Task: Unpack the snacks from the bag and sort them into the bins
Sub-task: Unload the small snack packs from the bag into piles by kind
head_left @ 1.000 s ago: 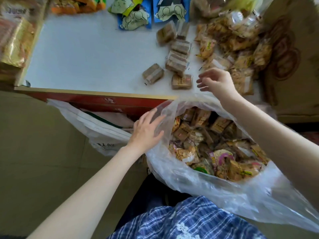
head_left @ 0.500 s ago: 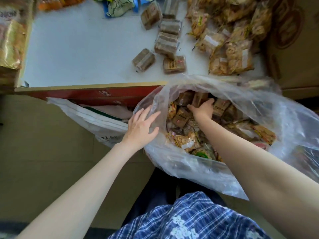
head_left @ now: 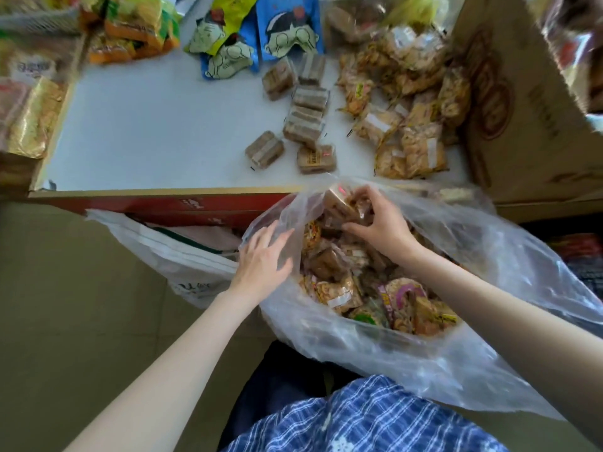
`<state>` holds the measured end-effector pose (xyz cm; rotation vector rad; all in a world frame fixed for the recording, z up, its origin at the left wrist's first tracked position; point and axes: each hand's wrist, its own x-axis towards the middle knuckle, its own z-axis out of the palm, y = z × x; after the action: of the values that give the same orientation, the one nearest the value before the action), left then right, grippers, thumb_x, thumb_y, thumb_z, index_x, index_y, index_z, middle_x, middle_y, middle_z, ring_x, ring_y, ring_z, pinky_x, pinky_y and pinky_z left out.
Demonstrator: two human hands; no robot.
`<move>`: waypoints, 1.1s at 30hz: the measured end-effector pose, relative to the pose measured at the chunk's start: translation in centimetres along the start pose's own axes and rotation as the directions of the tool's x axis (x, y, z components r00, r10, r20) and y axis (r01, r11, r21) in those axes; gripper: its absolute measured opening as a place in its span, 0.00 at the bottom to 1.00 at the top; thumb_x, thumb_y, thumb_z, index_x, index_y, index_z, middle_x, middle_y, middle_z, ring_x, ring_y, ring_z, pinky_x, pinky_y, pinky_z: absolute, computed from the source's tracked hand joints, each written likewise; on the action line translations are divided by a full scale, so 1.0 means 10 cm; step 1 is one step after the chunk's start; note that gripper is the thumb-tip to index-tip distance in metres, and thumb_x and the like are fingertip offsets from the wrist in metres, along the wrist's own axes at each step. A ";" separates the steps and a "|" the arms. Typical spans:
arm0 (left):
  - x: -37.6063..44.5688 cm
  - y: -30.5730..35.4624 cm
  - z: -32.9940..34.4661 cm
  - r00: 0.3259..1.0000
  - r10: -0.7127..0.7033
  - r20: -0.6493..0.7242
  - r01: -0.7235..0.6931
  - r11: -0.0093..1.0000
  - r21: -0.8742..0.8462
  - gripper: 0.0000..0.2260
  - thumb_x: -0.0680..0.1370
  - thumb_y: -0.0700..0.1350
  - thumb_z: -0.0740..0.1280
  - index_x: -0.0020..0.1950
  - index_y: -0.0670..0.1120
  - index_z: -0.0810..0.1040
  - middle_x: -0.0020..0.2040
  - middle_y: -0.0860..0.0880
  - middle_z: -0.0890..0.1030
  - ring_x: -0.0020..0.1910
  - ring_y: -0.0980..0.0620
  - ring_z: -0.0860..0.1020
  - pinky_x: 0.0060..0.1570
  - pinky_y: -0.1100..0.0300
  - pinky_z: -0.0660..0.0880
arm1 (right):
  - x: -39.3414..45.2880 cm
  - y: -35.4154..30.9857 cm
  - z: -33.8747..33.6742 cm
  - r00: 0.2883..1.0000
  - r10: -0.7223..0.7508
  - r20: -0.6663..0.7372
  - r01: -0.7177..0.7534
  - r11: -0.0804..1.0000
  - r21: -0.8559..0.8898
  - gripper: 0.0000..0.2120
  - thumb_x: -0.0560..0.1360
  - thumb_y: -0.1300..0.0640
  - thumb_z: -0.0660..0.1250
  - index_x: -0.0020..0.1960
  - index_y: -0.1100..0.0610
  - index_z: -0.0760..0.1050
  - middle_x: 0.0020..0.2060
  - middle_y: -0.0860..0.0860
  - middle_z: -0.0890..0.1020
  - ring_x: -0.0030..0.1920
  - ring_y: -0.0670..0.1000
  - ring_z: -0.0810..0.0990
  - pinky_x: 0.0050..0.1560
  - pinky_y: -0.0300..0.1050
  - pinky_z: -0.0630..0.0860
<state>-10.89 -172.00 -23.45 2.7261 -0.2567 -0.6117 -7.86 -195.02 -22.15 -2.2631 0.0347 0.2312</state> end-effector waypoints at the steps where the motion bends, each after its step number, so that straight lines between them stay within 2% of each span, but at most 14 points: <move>1: 0.04 -0.02 -0.01 1.000 0.009 -0.012 -0.009 1.000 -0.002 0.25 0.79 0.49 0.61 0.75 0.54 0.59 0.77 0.49 0.54 0.75 0.47 0.52 0.73 0.46 0.54 | 0.14 -0.06 -0.02 1.000 -0.014 -0.026 0.014 1.000 0.014 0.20 0.68 0.59 0.75 0.56 0.57 0.71 0.49 0.53 0.76 0.47 0.51 0.73 0.41 0.38 0.64; 3: 0.12 -0.05 -0.05 0.999 0.022 -0.024 -0.023 1.000 -0.022 0.25 0.79 0.49 0.61 0.75 0.54 0.59 0.77 0.49 0.54 0.75 0.47 0.53 0.71 0.48 0.54 | 0.45 -0.19 -0.04 0.997 -0.015 -0.081 0.016 1.000 0.008 0.19 0.68 0.59 0.75 0.55 0.58 0.72 0.49 0.53 0.75 0.46 0.51 0.73 0.40 0.37 0.65; 8: 0.29 -0.23 -0.17 0.996 0.072 -0.047 -0.076 0.995 -0.072 0.24 0.79 0.51 0.61 0.75 0.53 0.60 0.77 0.49 0.55 0.75 0.47 0.53 0.71 0.49 0.54 | 1.17 -0.44 0.03 0.972 0.008 -0.234 -0.019 0.999 -0.046 0.15 0.69 0.56 0.73 0.53 0.59 0.75 0.50 0.55 0.77 0.47 0.49 0.73 0.47 0.39 0.69; 11: 0.40 -0.34 -0.29 0.997 0.083 -0.004 -0.083 0.992 -0.093 0.25 0.78 0.58 0.56 0.75 0.56 0.60 0.77 0.50 0.54 0.75 0.48 0.52 0.71 0.49 0.53 | 1.57 -0.68 -0.01 0.933 0.003 -0.359 -0.002 1.000 0.002 0.16 0.69 0.55 0.73 0.52 0.61 0.74 0.48 0.53 0.76 0.48 0.51 0.74 0.48 0.42 0.71; 14: 0.52 -0.44 -0.40 0.992 0.104 0.068 -0.098 0.991 -0.091 0.24 0.80 0.53 0.58 0.75 0.58 0.57 0.77 0.52 0.51 0.76 0.50 0.49 0.72 0.50 0.50 | 1.95 -0.86 0.00 0.906 0.037 -0.422 -0.052 0.998 -0.024 0.15 0.72 0.56 0.70 0.55 0.61 0.73 0.51 0.55 0.75 0.48 0.48 0.70 0.48 0.38 0.67; 16: 0.59 -0.49 -0.47 0.989 0.122 0.079 -0.116 0.989 -0.087 0.24 0.80 0.52 0.58 0.75 0.57 0.57 0.78 0.52 0.50 0.76 0.49 0.49 0.72 0.49 0.50 | 2.16 -0.89 0.08 0.930 0.113 -0.351 -0.141 0.989 -0.055 0.17 0.73 0.56 0.68 0.58 0.61 0.71 0.56 0.57 0.74 0.52 0.49 0.70 0.49 0.36 0.65; 19: 0.68 -0.55 -0.54 0.989 0.128 0.070 -0.121 0.988 -0.098 0.23 0.80 0.52 0.58 0.75 0.57 0.57 0.77 0.52 0.52 0.75 0.49 0.51 0.72 0.50 0.51 | 2.24 -0.92 0.19 0.981 0.160 -0.108 -0.170 0.981 -0.090 0.23 0.74 0.57 0.67 0.67 0.58 0.67 0.62 0.57 0.71 0.62 0.54 0.71 0.57 0.39 0.66; 20: 0.71 -0.56 -0.54 0.989 0.132 0.070 -0.125 0.987 -0.097 0.23 0.80 0.52 0.58 0.75 0.57 0.57 0.77 0.52 0.52 0.75 0.48 0.51 0.72 0.50 0.51 | 2.21 -0.93 0.20 0.986 0.143 -0.081 -0.151 0.984 -0.098 0.24 0.74 0.60 0.65 0.69 0.57 0.65 0.64 0.58 0.70 0.64 0.54 0.70 0.60 0.39 0.66; 22: 0.74 -0.54 -0.53 0.985 0.155 0.071 -0.149 0.985 -0.089 0.23 0.80 0.52 0.58 0.75 0.57 0.58 0.77 0.51 0.53 0.75 0.48 0.52 0.71 0.50 0.51 | 2.07 -0.93 0.14 0.985 0.093 -0.147 -0.109 0.989 -0.101 0.25 0.75 0.65 0.60 0.71 0.57 0.64 0.68 0.57 0.68 0.68 0.54 0.67 0.63 0.37 0.61; 25: 0.75 -0.45 -0.44 0.974 0.221 0.059 -0.215 0.972 -0.096 0.24 0.79 0.53 0.59 0.75 0.57 0.59 0.77 0.51 0.54 0.75 0.48 0.53 0.71 0.49 0.52 | 1.68 -0.76 -0.04 0.969 0.071 -0.238 -0.101 0.988 -0.120 0.20 0.75 0.66 0.59 0.66 0.59 0.70 0.64 0.57 0.72 0.63 0.55 0.71 0.60 0.38 0.64; 28: 0.70 -0.32 -0.34 0.948 0.314 0.046 -0.309 0.947 -0.085 0.26 0.75 0.59 0.53 0.73 0.57 0.63 0.77 0.52 0.54 0.76 0.50 0.51 0.71 0.49 0.51 | 1.06 -0.44 -0.19 0.973 0.001 -0.230 -0.050 0.977 -0.207 0.11 0.75 0.65 0.63 0.57 0.62 0.76 0.54 0.58 0.77 0.52 0.56 0.77 0.51 0.39 0.70; 30: 0.64 -0.25 -0.25 0.920 0.393 -0.009 -0.393 0.919 -0.032 0.27 0.73 0.60 0.50 0.71 0.56 0.68 0.77 0.53 0.54 0.76 0.51 0.49 0.70 0.50 0.49 | 0.60 -0.29 -0.20 0.970 -0.083 -0.227 0.031 0.974 -0.223 0.06 0.73 0.66 0.66 0.50 0.63 0.78 0.47 0.58 0.79 0.45 0.56 0.79 0.46 0.37 0.70; 32: 0.59 -0.21 -0.21 0.895 0.441 -0.073 -0.442 0.897 -0.009 0.25 0.73 0.57 0.54 0.69 0.54 0.71 0.77 0.52 0.55 0.76 0.51 0.50 0.70 0.49 0.49 | 0.22 -0.15 -0.08 0.981 -0.129 -0.144 0.093 0.967 -0.235 0.07 0.71 0.66 0.69 0.49 0.62 0.78 0.44 0.57 0.81 0.45 0.56 0.79 0.46 0.34 0.68; 33: 0.57 -0.20 -0.20 0.891 0.446 -0.086 -0.448 0.894 -0.006 0.24 0.73 0.56 0.55 0.68 0.54 0.72 0.77 0.52 0.55 0.75 0.51 0.50 0.69 0.49 0.49 | 0.08 -0.06 0.02 0.993 -0.105 -0.052 0.090 0.966 -0.241 0.09 0.71 0.65 0.70 0.52 0.62 0.78 0.47 0.56 0.81 0.48 0.56 0.79 0.48 0.34 0.67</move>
<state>-4.76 -171.02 -24.63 2.5263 -0.8217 -0.3637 -7.01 -194.39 -21.97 -2.5037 -0.0745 0.1148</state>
